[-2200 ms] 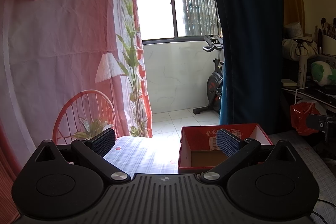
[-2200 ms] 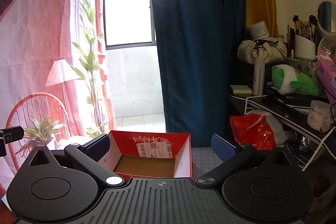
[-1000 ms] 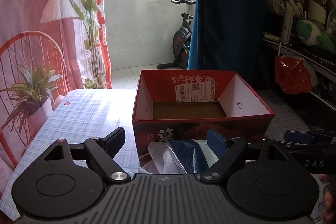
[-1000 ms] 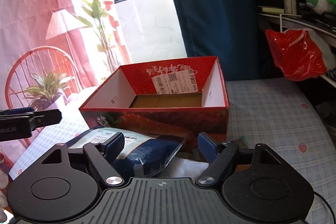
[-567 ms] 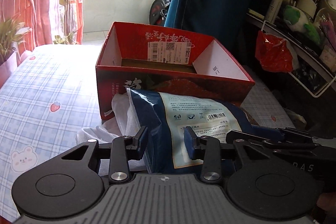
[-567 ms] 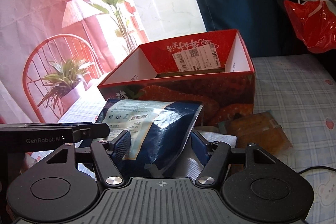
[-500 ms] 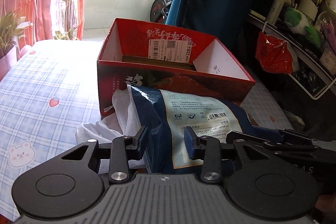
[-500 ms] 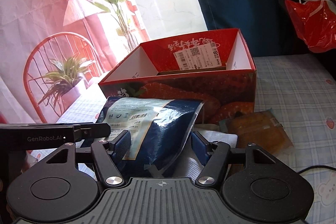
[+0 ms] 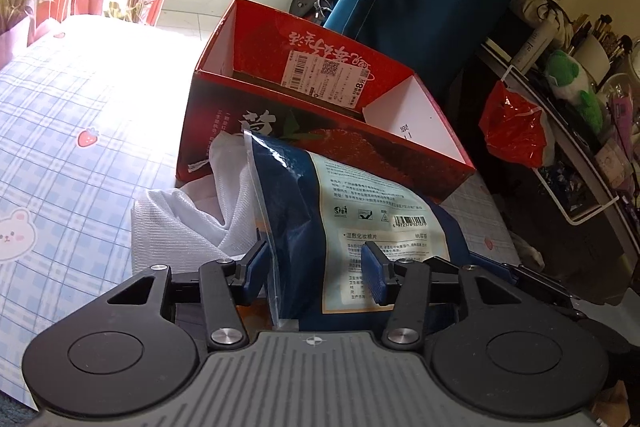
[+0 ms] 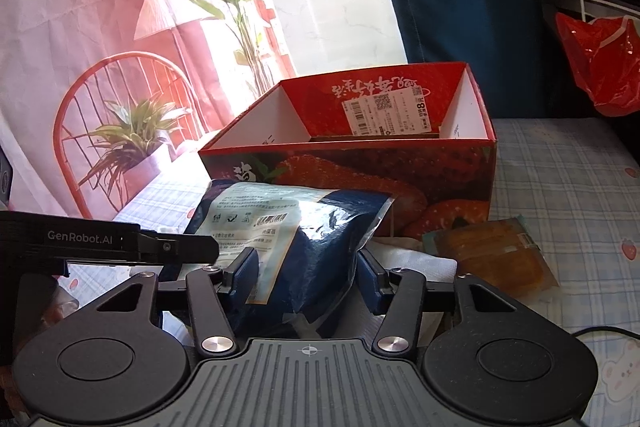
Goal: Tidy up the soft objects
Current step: 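Lift the blue bag with both grippers and lower it into the red box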
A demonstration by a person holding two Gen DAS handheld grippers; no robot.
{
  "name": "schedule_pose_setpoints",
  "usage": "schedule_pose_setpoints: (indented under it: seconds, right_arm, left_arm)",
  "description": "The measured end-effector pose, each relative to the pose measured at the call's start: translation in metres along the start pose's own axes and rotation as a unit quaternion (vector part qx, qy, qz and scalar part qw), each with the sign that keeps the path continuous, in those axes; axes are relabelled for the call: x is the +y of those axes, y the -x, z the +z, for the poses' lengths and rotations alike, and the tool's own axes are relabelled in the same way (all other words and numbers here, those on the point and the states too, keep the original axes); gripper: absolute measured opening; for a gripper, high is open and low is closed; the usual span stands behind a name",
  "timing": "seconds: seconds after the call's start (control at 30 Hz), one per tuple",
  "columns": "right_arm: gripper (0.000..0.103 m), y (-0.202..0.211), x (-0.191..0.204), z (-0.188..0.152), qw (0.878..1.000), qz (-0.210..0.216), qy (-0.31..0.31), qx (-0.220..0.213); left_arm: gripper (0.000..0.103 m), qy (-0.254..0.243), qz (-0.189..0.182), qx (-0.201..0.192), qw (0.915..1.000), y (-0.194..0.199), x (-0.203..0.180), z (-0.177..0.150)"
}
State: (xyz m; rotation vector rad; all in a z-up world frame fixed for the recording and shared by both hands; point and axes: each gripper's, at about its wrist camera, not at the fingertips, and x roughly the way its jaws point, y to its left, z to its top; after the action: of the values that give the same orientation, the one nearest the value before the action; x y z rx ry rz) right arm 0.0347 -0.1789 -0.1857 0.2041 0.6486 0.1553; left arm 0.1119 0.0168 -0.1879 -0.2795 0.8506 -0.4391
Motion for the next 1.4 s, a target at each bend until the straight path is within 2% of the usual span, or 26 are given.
schedule_pose_setpoints:
  seconds: [0.13,0.17,0.27,0.47,0.63,0.77,0.93,1.07,1.27,1.4]
  right_arm:
    - [0.041,0.0,0.004,0.001,1.0,0.005,0.01,0.001]
    - [0.04,-0.001,0.004,0.002,1.0,0.007,0.011,0.001]
    - [0.037,0.003,0.008,0.006,1.0,0.007,0.02,-0.005]
    - [0.036,0.019,0.015,0.026,0.998,0.014,0.047,-0.039]
    - [0.036,0.025,0.013,0.057,0.996,0.023,0.061,-0.066]
    - [0.036,0.018,0.007,0.089,0.992,0.017,0.088,-0.087]
    - [0.036,-0.015,-0.01,0.127,0.993,0.01,0.085,-0.077]
    - [0.036,-0.048,-0.029,0.143,0.995,0.025,0.061,-0.073]
    - [0.036,-0.097,-0.036,0.14,0.997,-0.005,0.069,-0.02]
    - [0.036,-0.113,-0.042,0.13,0.999,-0.008,0.042,0.003]
  left_arm:
    - [0.054,0.005,-0.012,0.001,0.9999,-0.006,0.002,0.003]
    - [0.048,0.005,-0.015,-0.002,0.9999,-0.005,0.002,0.003]
    - [0.04,-0.005,-0.023,-0.017,0.9996,0.004,-0.001,0.005]
    - [0.04,-0.023,-0.037,-0.051,0.9977,0.023,-0.011,0.019]
    - [0.04,-0.051,-0.04,-0.081,0.9946,0.029,-0.025,0.043]
    - [0.043,-0.059,-0.048,-0.092,0.9928,0.017,-0.031,0.078]
    - [0.046,-0.055,-0.052,-0.07,0.9947,-0.024,-0.031,0.119]
    - [0.051,-0.058,-0.031,-0.051,0.9965,-0.059,-0.03,0.138]
    - [0.051,-0.02,0.005,0.012,0.9997,-0.102,-0.019,0.15]
    - [0.051,-0.018,0.017,0.03,0.9993,-0.115,-0.014,0.148]
